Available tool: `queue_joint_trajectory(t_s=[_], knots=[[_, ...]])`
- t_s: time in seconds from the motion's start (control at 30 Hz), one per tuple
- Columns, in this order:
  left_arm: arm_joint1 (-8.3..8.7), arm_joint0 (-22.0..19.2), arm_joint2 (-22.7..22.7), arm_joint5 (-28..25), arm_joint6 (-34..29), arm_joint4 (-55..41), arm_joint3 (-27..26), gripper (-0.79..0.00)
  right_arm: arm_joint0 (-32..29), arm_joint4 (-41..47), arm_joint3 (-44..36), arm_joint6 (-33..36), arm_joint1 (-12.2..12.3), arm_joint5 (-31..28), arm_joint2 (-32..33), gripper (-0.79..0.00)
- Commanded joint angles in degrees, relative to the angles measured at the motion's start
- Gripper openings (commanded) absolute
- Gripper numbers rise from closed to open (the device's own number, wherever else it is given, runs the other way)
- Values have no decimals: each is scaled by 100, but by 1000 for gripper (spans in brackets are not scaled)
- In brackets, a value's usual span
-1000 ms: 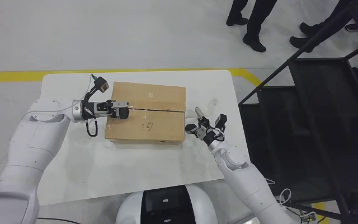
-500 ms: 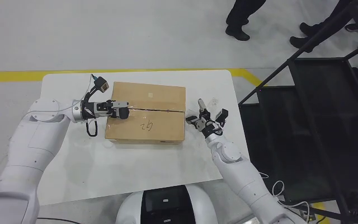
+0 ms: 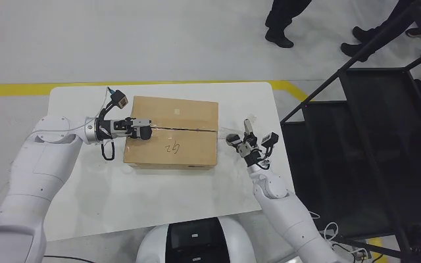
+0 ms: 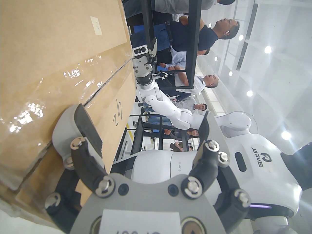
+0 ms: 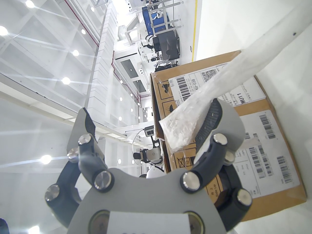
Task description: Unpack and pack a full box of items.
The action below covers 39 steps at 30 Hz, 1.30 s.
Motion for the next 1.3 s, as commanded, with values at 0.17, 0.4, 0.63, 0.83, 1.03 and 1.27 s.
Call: queue_joint_trajectory(t_s=[0.17,0.4,0.63,0.83,1.03,1.27], knots=[[0,0,0,0,0,0,0,0,-180,-154,-217,-52,14,-53,161,0],[0,0,0,0,0,0,0,0,-6,-128,-70,-16,-25,48,130,0],[0,0,0,0,0,0,0,0,130,-93,36,-92,-84,-48,75,-3],[0,0,0,0,0,0,0,0,101,-138,55,-76,-104,-123,93,-785],[0,0,0,0,0,0,0,0,2,-235,-48,-70,-108,-104,142,-785],[0,0,0,0,0,0,0,0,-148,-432,-215,-82,-82,159,276,-354]])
